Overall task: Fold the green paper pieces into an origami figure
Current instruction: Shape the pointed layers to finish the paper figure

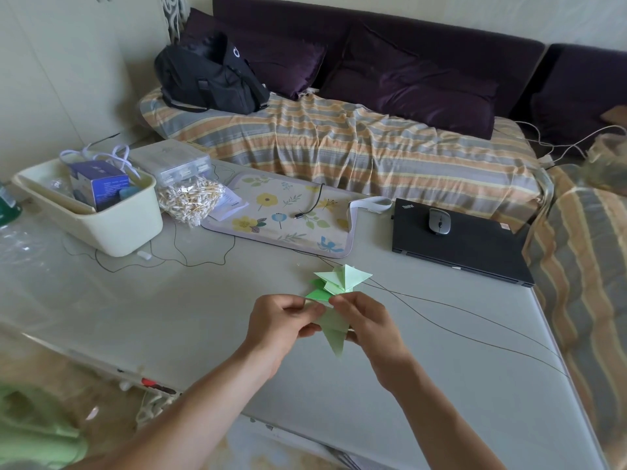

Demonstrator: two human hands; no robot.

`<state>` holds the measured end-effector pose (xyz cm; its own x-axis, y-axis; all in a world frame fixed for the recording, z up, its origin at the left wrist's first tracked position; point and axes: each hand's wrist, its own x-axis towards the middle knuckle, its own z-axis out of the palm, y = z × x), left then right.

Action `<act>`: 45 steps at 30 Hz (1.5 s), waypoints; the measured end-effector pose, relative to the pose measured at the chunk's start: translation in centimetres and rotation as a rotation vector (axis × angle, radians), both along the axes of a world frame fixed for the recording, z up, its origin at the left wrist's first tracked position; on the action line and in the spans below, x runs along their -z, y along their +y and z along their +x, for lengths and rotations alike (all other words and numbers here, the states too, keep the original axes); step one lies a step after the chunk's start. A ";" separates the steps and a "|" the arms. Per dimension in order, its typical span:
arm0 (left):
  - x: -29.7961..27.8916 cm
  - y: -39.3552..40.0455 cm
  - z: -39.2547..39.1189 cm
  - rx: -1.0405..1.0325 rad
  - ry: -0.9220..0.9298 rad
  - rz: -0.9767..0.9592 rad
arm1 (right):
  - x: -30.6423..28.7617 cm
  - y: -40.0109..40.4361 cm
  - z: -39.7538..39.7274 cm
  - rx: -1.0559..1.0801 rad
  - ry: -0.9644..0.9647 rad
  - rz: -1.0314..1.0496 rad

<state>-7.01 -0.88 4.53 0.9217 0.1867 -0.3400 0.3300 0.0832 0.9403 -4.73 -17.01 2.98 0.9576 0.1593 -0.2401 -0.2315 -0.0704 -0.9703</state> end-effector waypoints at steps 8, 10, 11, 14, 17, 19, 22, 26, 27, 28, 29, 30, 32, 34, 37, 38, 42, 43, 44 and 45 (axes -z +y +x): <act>0.2 0.0 0.3 -0.048 0.040 -0.029 | 0.2 0.0 0.0 0.003 -0.013 -0.168; 0.2 0.0 0.3 -0.018 0.050 -0.015 | 0.1 0.1 -0.1 -0.013 -0.003 -0.179; 0.2 0.0 0.2 0.004 0.050 -0.006 | 0.0 0.2 -0.2 -0.027 -0.006 -0.179; 0.2 0.0 0.2 0.065 0.042 0.007 | -0.3 0.3 -0.4 -0.076 -0.038 -0.180; 0.5 -0.1 0.3 0.084 0.036 0.048 | -0.5 0.3 -0.5 -0.089 -0.053 -0.201; 0.7 -0.3 0.3 0.066 0.032 0.087 | -0.4 0.3 -0.4 -0.078 -0.047 -0.230; 0.9 -0.1 0.7 -0.025 0.035 0.116 | 0.0 0.3 0.0 -0.034 -0.022 -0.226; 1.3 0.1 1.0 -0.117 0.047 0.128 | 0.2 -0.1 0.4 -0.014 0.002 -0.197; 1.4 0.0 1.0 -0.117 0.049 0.130 | 0.1 -0.1 0.3 -0.015 -0.004 -0.203; 1.5 -0.2 0.9 -0.121 0.051 0.127 | 0.2 -0.1 0.3 -0.014 -0.013 -0.213; 1.5 -0.2 0.9 -0.133 0.050 0.123 | 0.2 -0.2 0.3 -0.011 -0.024 -0.226; 1.5 -0.2 0.9 -0.148 0.042 0.141 | 0.3 -0.2 0.3 -0.005 -0.032 -0.236; 1.5 0.0 0.9 -0.169 0.025 0.252 | 0.3 -0.3 0.3 0.008 -0.043 -0.249; 1.3 0.2 0.6 -0.170 0.008 0.330 | 0.4 -0.4 0.3 0.010 -0.060 -0.266; 1.3 0.3 0.5 -0.156 0.006 0.325 | 0.4 -0.3 0.3 0.005 -0.078 -0.284; 1.3 0.3 0.4 -0.151 0.014 0.291 | 0.4 -0.2 0.2 0.006 -0.083 -0.288; 1.1 0.3 0.3 -0.138 0.042 -0.048 | 0.4 -0.1 0.2 0.011 -0.097 -0.299; 0.9 0.2 0.3 -0.131 0.040 -0.106 | 0.4 -0.1 0.2 0.012 -0.098 -0.297; 0.8 0.2 0.2 -0.126 0.038 -0.145 | 0.3 -0.1 0.3 0.013 -0.099 -0.294; 0.6 0.2 0.2 -0.126 0.037 -0.170 | 0.3 -0.1 0.3 0.012 -0.101 -0.292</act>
<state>-6.84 -0.72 3.92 0.8809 0.2364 -0.4101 0.3414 0.2826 0.8964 -4.47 -17.15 2.63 0.9803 0.0861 -0.1779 -0.1377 -0.3480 -0.9273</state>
